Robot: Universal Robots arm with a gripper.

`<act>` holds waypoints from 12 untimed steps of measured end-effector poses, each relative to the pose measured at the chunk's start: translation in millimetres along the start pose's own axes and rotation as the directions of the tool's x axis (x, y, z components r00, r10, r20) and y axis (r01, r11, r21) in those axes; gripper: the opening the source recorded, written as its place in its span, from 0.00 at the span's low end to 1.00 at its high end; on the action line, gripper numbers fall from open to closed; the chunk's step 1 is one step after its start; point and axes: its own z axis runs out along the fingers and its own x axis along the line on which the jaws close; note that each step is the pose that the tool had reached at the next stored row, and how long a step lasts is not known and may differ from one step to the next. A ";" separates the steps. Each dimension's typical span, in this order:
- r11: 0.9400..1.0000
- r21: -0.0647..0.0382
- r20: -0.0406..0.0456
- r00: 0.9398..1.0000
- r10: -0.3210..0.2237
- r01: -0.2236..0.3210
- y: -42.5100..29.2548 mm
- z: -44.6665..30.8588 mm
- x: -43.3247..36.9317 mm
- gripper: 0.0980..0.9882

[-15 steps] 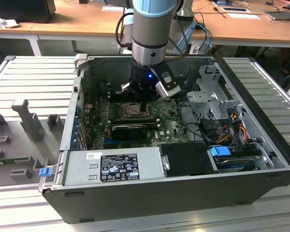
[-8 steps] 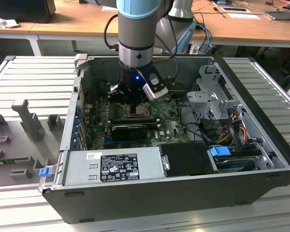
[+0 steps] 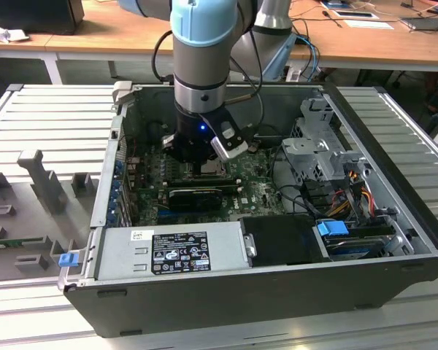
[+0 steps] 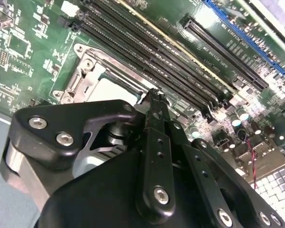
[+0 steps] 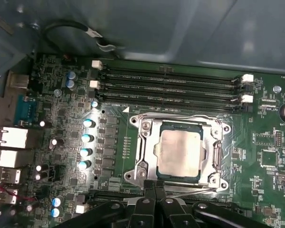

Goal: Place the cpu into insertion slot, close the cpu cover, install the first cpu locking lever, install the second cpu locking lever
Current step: 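Install the second cpu locking lever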

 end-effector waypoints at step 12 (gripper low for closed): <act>0.999 -0.042 0.001 1.000 -0.028 0.028 -11.6 -1.1 7.7 0.01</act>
